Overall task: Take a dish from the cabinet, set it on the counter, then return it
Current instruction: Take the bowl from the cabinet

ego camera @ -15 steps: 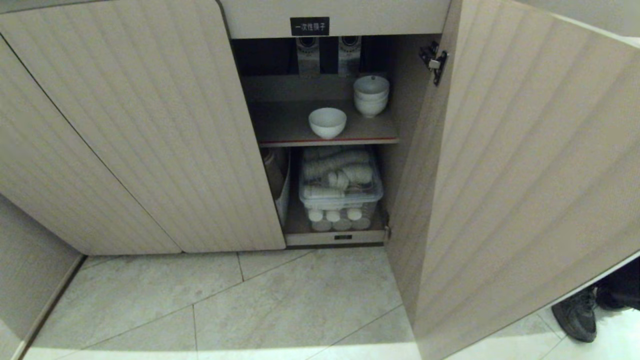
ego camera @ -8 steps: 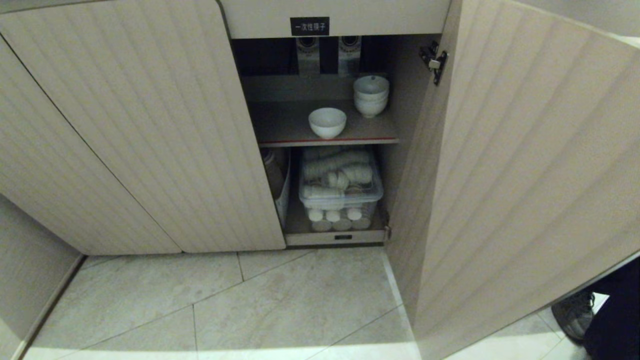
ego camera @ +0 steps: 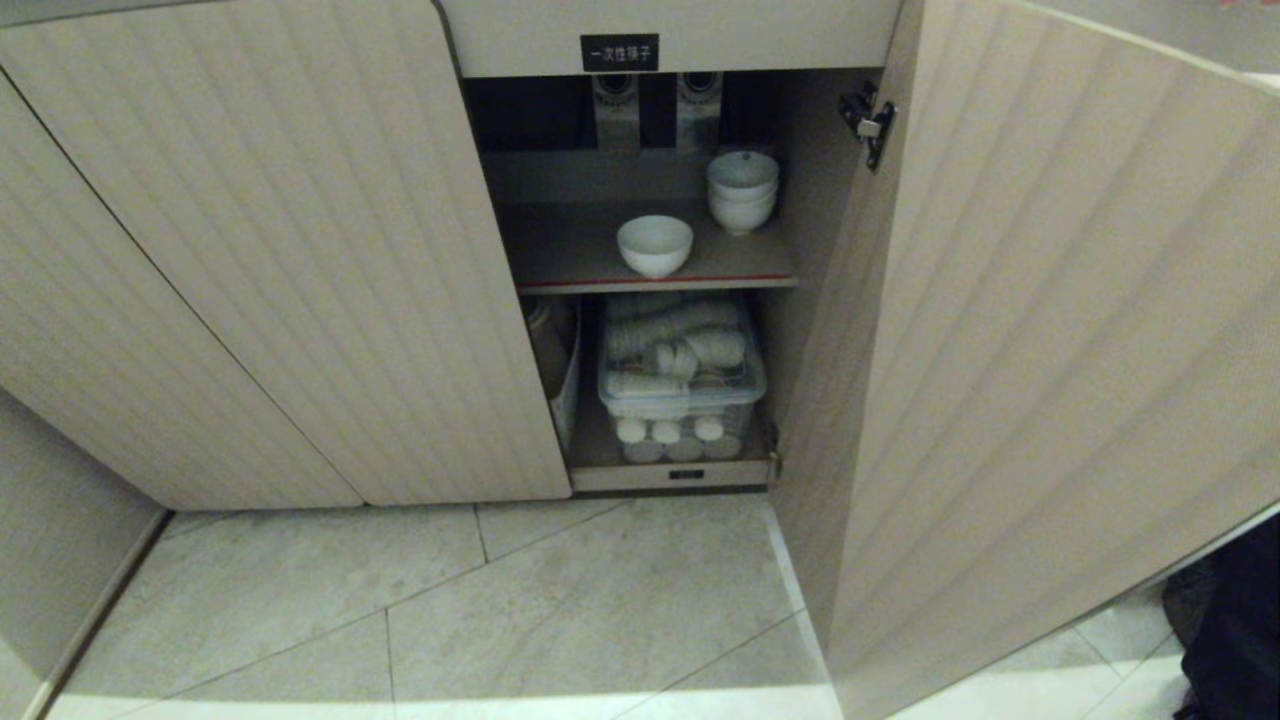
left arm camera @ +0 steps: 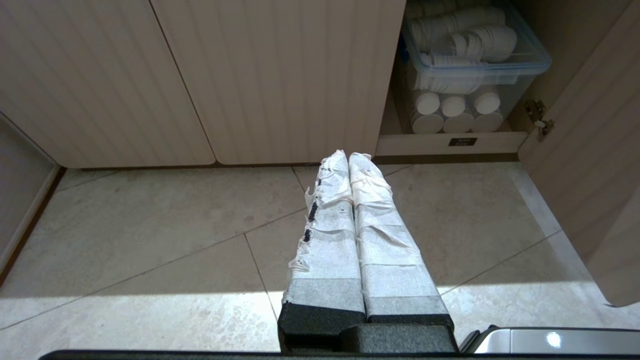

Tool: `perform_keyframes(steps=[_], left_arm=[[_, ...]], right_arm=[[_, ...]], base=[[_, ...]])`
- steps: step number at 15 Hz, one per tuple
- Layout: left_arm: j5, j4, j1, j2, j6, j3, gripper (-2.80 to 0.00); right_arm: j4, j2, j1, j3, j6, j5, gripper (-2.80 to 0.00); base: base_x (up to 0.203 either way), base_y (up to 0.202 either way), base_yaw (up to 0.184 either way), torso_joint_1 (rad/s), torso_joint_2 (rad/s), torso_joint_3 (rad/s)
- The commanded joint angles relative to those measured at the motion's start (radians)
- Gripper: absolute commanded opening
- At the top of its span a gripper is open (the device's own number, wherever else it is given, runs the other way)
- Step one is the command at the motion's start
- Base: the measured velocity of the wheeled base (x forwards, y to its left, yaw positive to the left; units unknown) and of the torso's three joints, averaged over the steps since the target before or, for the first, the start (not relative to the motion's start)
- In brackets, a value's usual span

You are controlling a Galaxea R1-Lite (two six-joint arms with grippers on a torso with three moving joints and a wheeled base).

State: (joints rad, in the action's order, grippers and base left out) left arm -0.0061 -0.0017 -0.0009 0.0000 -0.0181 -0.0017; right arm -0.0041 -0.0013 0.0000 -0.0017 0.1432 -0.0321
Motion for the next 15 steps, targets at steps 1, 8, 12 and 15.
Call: perform_keyframes(steps=[1,8,12,15], left_arm=[[0.000,0.000,-0.001,0.000,0.000,0.000,-2.80],[0.000,0.000,0.001,0.000,0.000,0.000,-2.80],[0.000,0.000,-0.001,0.000,-0.001,0.000,-2.80],[0.000,0.000,-0.001,0.000,0.000,0.000,-2.80]], right_arm=[[0.000,0.001,0.000,0.000,0.001,0.000,-2.80],[0.000,0.001,0.000,0.000,0.001,0.000,-2.80],[0.000,0.001,0.000,0.000,0.001,0.000,-2.80],[0.000,0.001,0.000,0.000,0.001,0.000,-2.80]], base=[[0.000,0.000,0.000,0.000,0.00,0.000],[0.000,0.000,0.000,0.000,0.00,0.000],[0.000,0.000,0.000,0.000,0.00,0.000],[0.000,0.000,0.000,0.000,0.00,0.000]])
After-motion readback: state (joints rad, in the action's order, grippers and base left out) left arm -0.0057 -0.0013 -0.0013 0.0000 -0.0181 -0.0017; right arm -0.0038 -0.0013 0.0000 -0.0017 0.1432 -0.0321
